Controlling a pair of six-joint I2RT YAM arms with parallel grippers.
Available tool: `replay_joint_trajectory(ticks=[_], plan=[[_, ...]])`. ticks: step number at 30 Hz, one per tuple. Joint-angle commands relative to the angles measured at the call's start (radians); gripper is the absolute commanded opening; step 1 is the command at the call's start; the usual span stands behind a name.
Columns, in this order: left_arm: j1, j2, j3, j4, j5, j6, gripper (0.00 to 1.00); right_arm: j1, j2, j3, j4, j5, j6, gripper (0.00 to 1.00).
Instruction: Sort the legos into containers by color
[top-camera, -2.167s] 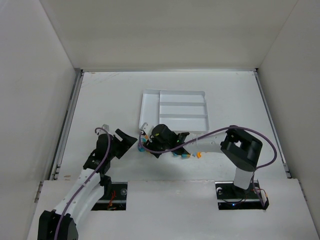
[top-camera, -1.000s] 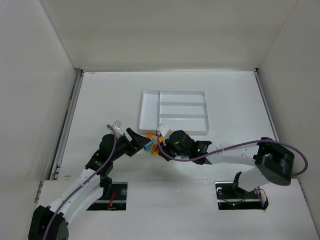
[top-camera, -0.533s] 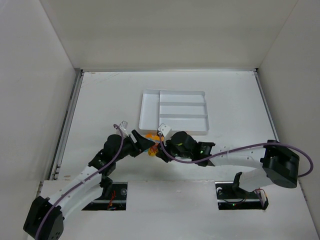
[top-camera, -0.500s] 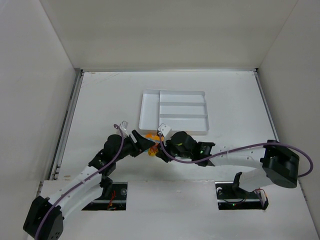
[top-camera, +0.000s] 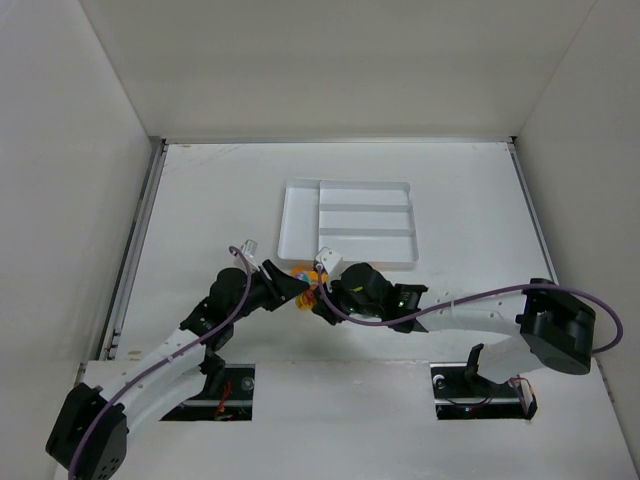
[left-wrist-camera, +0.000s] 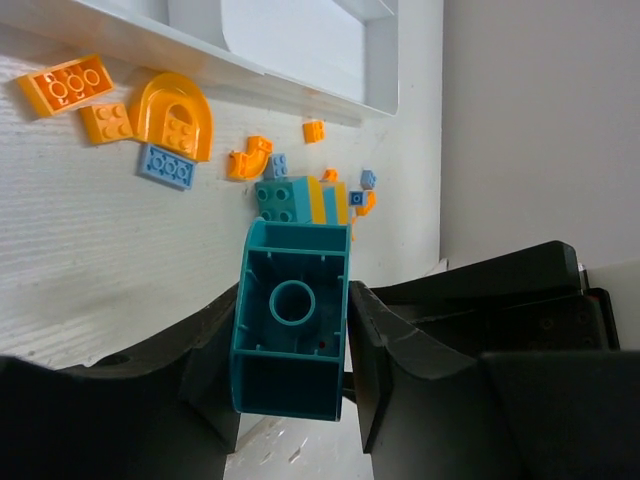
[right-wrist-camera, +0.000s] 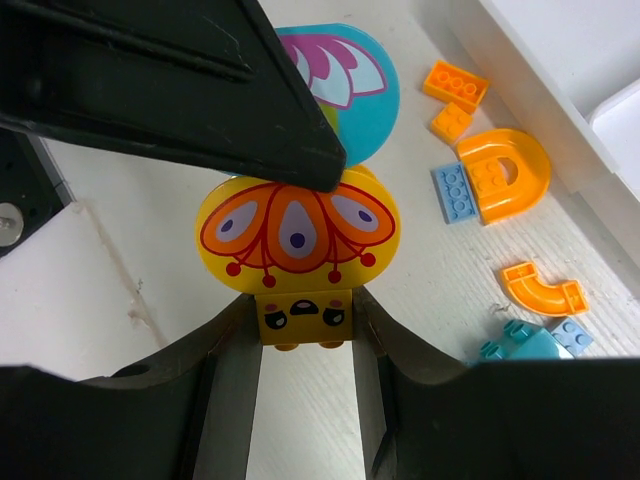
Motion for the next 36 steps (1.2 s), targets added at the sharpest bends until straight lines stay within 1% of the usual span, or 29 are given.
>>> replay_joint_trajectory(ticks=[1, 3, 6, 7, 10, 13, 14, 16, 22, 24, 29, 34, 36], plan=[[-0.036, 0.018, 0.023, 0.105, 0.067, -0.026, 0.4, 0.01, -0.01, 0.017, 0.119, 0.015, 0.013, 0.22], [-0.05, 0.032, 0.023, 0.119, 0.071, -0.027, 0.42, 0.01, -0.011, 0.015, 0.124, 0.015, 0.013, 0.22], [-0.062, 0.041, 0.023, 0.127, 0.065, -0.027, 0.42, 0.01, -0.008, 0.015, 0.127, 0.012, 0.01, 0.22], [-0.064, 0.042, 0.023, 0.13, 0.065, -0.027, 0.42, 0.01, -0.008, 0.015, 0.127, 0.01, 0.01, 0.22], [-0.05, 0.027, 0.017, 0.127, 0.062, -0.027, 0.35, 0.008, -0.007, 0.015, 0.129, 0.009, 0.008, 0.22], [-0.027, 0.003, 0.011, 0.113, 0.059, -0.032, 0.35, 0.007, -0.004, 0.011, 0.129, 0.009, 0.008, 0.22], [-0.019, -0.002, 0.009, 0.105, 0.059, -0.032, 0.36, 0.007, -0.002, 0.009, 0.129, 0.009, 0.008, 0.22], [-0.009, -0.01, 0.006, 0.089, 0.055, -0.033, 0.44, 0.008, -0.002, 0.006, 0.126, 0.009, 0.008, 0.22], [0.013, -0.051, 0.0, 0.069, 0.045, -0.035, 0.5, 0.008, -0.002, 0.003, 0.118, 0.009, 0.008, 0.22], [0.019, -0.062, 0.0, 0.061, 0.045, -0.035, 0.48, 0.007, -0.004, 0.0, 0.118, 0.009, 0.008, 0.22], [0.019, -0.056, -0.002, 0.056, 0.05, -0.027, 0.41, 0.004, -0.008, 0.0, 0.118, 0.013, 0.007, 0.22], [0.036, -0.068, -0.009, 0.038, 0.038, -0.021, 0.4, 0.002, -0.007, -0.006, 0.116, 0.015, 0.007, 0.22], [0.044, -0.074, -0.012, 0.032, 0.033, -0.016, 0.43, 0.002, -0.005, -0.008, 0.116, 0.015, 0.007, 0.22]])
